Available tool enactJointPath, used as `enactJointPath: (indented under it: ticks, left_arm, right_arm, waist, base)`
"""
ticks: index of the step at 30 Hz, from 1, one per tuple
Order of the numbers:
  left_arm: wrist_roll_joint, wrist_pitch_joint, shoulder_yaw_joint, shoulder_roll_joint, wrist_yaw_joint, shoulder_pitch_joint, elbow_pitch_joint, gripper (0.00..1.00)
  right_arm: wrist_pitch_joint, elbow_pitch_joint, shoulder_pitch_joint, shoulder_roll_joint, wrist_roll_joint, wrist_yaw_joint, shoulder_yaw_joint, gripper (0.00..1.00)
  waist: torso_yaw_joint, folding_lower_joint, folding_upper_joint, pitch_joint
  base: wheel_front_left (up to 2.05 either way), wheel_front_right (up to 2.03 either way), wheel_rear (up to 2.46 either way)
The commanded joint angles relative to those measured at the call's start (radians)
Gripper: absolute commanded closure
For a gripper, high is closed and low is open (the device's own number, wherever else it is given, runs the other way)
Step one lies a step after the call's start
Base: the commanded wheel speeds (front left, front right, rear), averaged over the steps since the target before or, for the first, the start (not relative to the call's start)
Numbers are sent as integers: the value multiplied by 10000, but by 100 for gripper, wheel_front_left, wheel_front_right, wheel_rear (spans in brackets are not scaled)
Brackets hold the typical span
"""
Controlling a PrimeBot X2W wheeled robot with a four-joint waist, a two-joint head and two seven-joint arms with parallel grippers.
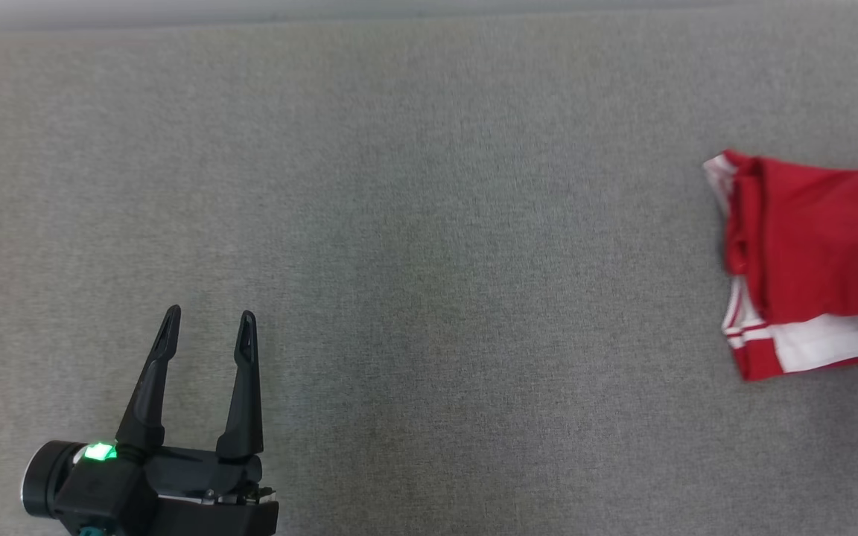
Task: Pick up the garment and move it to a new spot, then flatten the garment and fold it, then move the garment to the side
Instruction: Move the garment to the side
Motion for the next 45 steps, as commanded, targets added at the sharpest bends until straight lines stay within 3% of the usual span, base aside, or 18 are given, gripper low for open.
enactJointPath:
  ticks: [1, 11, 12, 13, 22, 28, 32, 39, 45]
  left_arm:
    - [43, -34, 34, 62, -3, -106, -39, 0]
    - [176, -34, -39, 159, -83, -219, 12, 0]
    - [170, -34, -45, 163, -83, -250, 32, 0]
    - [155, -34, -51, 176, -89, -289, 55, 0]
    - [-20, -34, -14, 74, -131, -399, 163, 0]
    - [-235, -34, 129, -89, -134, -184, 416, 0]
    - [-339, -34, 314, -152, -35, 84, 601, 0]
    - [-295, -34, 506, -182, 86, 579, 915, 0]
    - [-108, -34, 743, -197, 434, 1044, 1044, 0]
  right_arm:
    - [-206, 79, -136, -114, -155, -22, -138, 100]
    - [-2183, 705, -475, -545, -755, -22, -1045, 98]
    - [-2361, 719, -520, -479, -794, -22, -1068, 21]
    - [-2497, 735, -575, -413, -836, -22, -1151, 0]
    - [-3332, 578, -416, 274, -888, -21, -1417, 0]
    - [-4704, -459, 194, 1439, 176, -21, -1250, 0]
    - [-5368, -1572, 1153, 2275, 1117, -21, -295, 0]
    - [-5896, -3463, 3141, 2920, 2586, -21, 905, 0]
    - [-6089, -4173, 4570, 3423, 3776, -21, 1659, 0]
  waist:
    - [-173, -3, -2, 418]
    - [-136, -3, -2, 714]
    - [-122, -3, -2, 722]
    - [-104, -3, -2, 727]
    - [103, -3, -2, 361]
    - [162, -3, -2, -554]
    - [123, -3, -2, -1328]
    - [2, -3, -2, -2463]
    - [-83, -3, -2, -3056]
  base:
    - [0, 0, 0]
    - [0, 0, 0]
    - [0, 0, 0]
    - [0, 0, 0]
    - [0, 0, 0]
    - [0, 0, 0]
    - [0, 0, 0]
    - [0, 0, 0]
    - [0, 0, 0]
